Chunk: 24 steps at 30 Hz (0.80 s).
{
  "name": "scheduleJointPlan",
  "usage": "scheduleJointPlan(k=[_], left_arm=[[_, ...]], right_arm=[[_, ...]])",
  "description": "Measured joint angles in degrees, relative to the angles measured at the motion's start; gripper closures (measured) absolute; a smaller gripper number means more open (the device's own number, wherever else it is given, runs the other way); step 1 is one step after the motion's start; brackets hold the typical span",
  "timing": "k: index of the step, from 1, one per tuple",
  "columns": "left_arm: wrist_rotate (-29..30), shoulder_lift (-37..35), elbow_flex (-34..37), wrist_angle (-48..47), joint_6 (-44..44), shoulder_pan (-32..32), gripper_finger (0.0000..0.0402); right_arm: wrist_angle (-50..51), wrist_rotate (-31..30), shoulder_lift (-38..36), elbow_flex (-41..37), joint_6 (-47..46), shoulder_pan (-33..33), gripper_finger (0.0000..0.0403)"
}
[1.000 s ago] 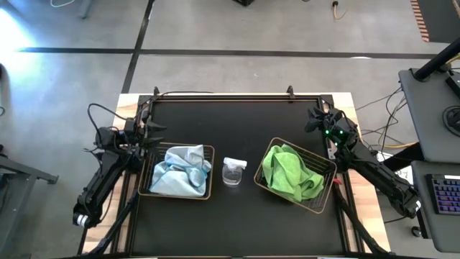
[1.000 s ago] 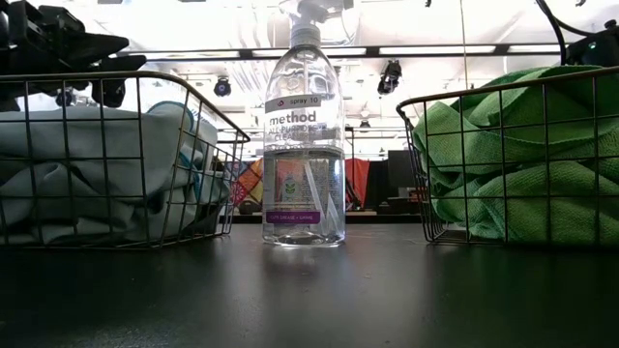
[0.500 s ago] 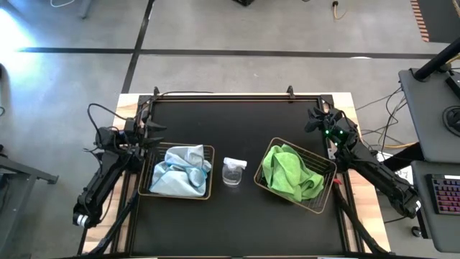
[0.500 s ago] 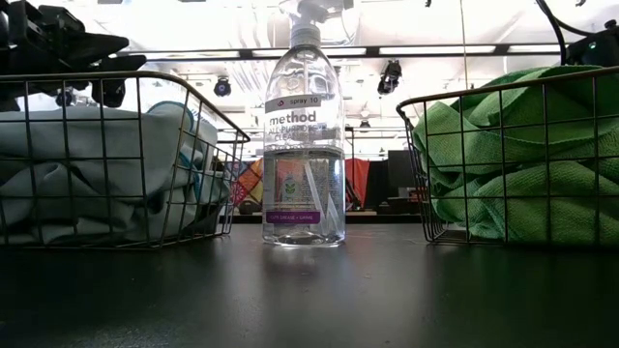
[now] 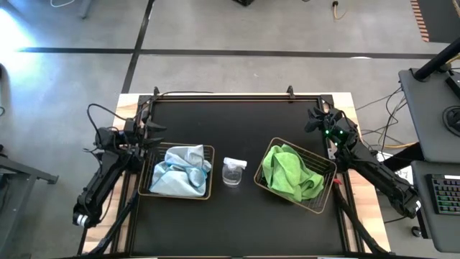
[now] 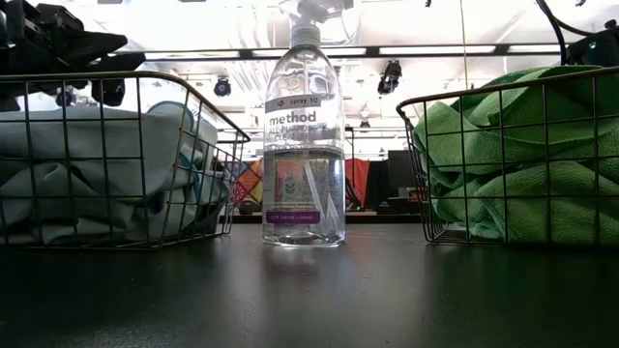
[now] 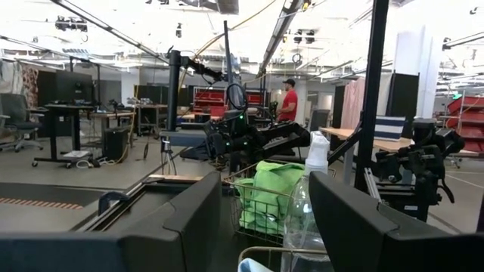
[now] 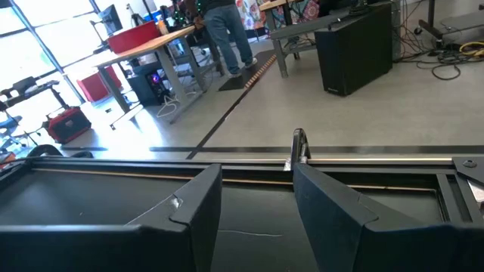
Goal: Sort microfiber towel by color & place in baskets
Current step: Return to Home Position
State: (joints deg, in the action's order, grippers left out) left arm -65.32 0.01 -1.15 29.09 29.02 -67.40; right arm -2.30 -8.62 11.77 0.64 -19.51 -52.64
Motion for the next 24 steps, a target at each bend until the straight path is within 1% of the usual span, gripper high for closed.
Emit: scheduleJointPlan(k=[24], left_arm=[[0.02, 0.85, -0.02, 0.01, 0.0, 0.11, 0.0216]], right_arm=[[-0.01, 0.0, 0.0, 0.0, 0.0, 0.0, 0.0243]])
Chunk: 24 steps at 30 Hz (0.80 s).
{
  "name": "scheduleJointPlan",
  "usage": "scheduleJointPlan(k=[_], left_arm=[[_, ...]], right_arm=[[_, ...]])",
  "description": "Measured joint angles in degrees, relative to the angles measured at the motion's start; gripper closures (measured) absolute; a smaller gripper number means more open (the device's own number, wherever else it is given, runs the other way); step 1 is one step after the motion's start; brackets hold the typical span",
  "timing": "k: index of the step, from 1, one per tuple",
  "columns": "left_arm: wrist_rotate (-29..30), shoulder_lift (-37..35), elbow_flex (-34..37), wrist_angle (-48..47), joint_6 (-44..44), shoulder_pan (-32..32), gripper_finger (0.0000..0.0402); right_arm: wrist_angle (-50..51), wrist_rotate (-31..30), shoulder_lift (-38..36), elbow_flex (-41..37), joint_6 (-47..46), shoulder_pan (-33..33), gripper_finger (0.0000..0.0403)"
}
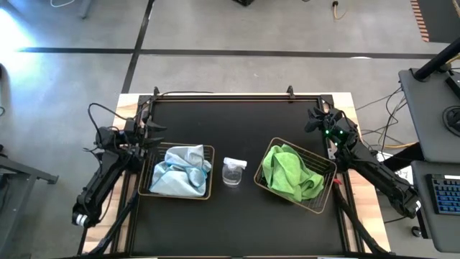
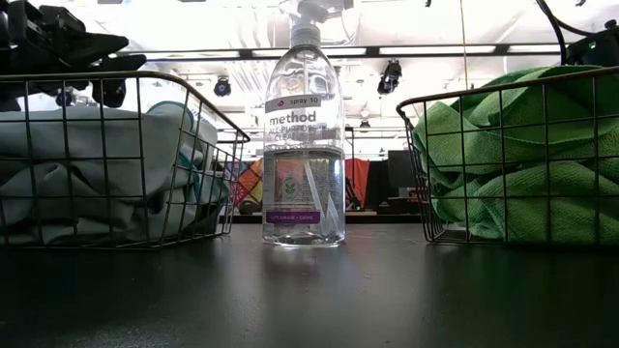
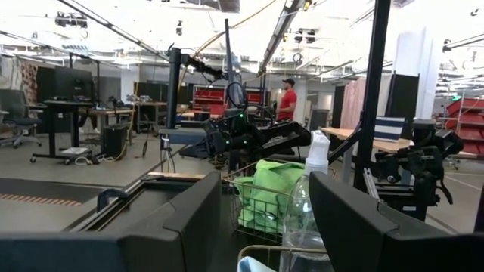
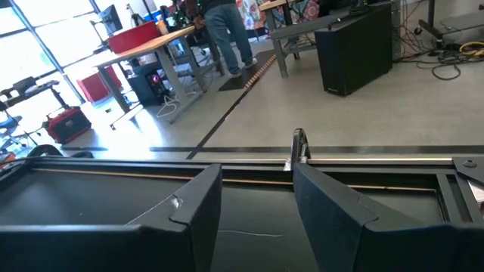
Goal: Sort microfiber towel by color & place in baskets
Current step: Return to Home Position
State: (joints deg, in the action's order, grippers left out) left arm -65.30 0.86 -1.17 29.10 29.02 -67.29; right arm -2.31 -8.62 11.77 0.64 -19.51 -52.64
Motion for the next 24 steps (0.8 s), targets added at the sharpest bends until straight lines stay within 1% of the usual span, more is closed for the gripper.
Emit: scheduleJointPlan(k=[24], left_arm=[[0.26, -0.87, 0.0, 0.0, 0.0, 0.13, 0.0216]], right_arm=[[0.0, 0.0, 0.0, 0.0, 0.0, -0.01, 0.0243]])
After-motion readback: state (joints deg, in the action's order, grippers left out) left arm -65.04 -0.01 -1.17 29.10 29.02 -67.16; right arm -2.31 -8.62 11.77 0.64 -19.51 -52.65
